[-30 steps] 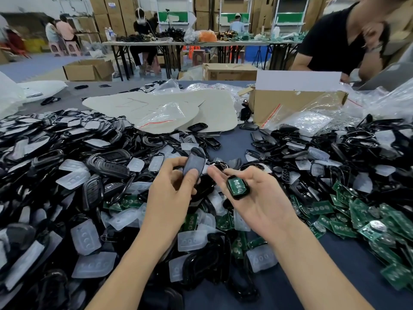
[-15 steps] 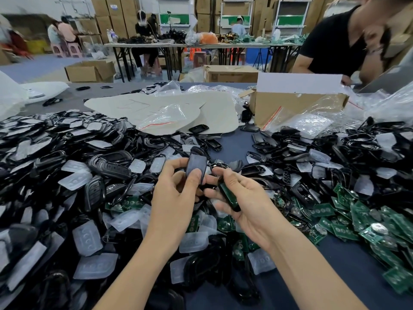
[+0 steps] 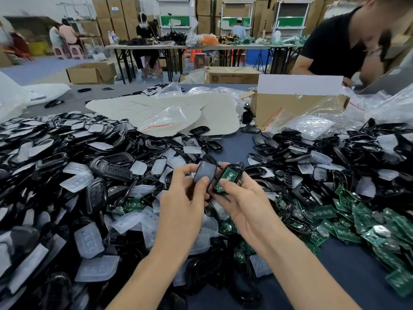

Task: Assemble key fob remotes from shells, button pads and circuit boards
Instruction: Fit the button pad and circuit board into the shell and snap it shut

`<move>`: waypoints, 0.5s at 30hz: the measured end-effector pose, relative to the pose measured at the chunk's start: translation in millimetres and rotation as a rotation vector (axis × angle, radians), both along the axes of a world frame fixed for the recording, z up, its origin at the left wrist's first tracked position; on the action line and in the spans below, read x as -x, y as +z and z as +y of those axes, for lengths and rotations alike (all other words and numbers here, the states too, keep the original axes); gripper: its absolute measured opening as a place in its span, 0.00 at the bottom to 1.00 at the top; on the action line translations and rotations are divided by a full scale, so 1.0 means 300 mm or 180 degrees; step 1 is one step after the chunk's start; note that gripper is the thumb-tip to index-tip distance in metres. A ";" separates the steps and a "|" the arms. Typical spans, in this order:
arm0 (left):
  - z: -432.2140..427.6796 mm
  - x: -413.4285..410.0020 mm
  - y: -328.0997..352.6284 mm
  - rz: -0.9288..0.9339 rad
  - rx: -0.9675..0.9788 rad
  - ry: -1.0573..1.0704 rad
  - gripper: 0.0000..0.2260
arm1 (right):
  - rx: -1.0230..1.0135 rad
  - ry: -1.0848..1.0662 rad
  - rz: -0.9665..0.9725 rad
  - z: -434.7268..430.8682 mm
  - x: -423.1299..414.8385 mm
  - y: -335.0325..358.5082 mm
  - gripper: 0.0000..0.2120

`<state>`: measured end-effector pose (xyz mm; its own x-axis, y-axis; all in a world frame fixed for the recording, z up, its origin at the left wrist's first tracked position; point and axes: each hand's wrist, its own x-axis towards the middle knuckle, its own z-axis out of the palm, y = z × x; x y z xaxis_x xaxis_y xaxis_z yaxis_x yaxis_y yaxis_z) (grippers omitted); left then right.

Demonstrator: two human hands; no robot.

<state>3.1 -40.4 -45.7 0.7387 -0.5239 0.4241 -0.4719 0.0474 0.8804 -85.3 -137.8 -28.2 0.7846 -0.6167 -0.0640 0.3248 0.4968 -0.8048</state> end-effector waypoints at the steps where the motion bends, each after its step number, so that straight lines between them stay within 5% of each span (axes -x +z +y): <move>1: -0.001 -0.004 -0.003 -0.0175 -0.0095 0.0083 0.07 | 0.0063 0.0007 0.0042 0.004 0.001 0.001 0.12; 15: 0.001 -0.003 -0.017 -0.0815 -0.0301 0.0332 0.07 | 0.0234 0.0211 0.0013 0.034 -0.001 0.001 0.22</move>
<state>3.9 -40.1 -50.7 0.6658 -0.4970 0.5565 -0.6773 -0.0897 0.7302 -85.0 -127.5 -28.0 0.8237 -0.5665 -0.0238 0.2897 0.4567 -0.8411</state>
